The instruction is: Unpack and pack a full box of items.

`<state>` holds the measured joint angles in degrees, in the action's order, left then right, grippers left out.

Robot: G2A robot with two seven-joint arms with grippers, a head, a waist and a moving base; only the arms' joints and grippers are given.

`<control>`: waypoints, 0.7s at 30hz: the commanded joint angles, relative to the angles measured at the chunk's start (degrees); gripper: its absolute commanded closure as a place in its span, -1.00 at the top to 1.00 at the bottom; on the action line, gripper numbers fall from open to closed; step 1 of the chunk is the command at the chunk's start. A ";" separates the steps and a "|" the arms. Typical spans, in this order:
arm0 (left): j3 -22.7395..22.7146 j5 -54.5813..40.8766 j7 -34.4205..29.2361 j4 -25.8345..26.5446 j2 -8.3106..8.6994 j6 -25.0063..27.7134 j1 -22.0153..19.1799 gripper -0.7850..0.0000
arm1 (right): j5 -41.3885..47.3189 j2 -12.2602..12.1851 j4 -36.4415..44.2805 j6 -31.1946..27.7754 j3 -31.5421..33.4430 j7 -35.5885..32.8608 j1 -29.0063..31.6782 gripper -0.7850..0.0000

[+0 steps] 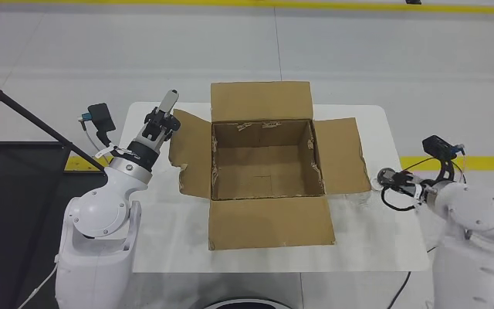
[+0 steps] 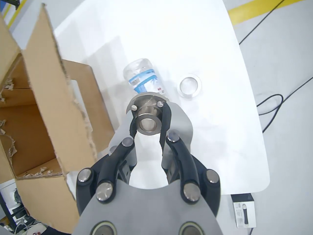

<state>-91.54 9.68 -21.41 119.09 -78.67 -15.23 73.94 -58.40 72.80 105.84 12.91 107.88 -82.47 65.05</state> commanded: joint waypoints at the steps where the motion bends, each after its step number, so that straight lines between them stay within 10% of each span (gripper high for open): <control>1: 0.00 0.00 0.00 0.00 0.00 0.00 0.00 1.00 | -0.83 -0.32 -3.00 -0.91 -0.20 -0.51 -0.93 -1.00; 21: 0.00 0.00 0.00 0.00 0.00 0.00 0.00 1.00 | -7.25 -2.68 -17.71 -7.24 -4.99 -4.17 -4.24 -1.00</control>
<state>-91.54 9.68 -21.41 119.09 -78.67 -15.23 73.94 -65.78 70.15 88.84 5.57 103.10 -86.87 61.05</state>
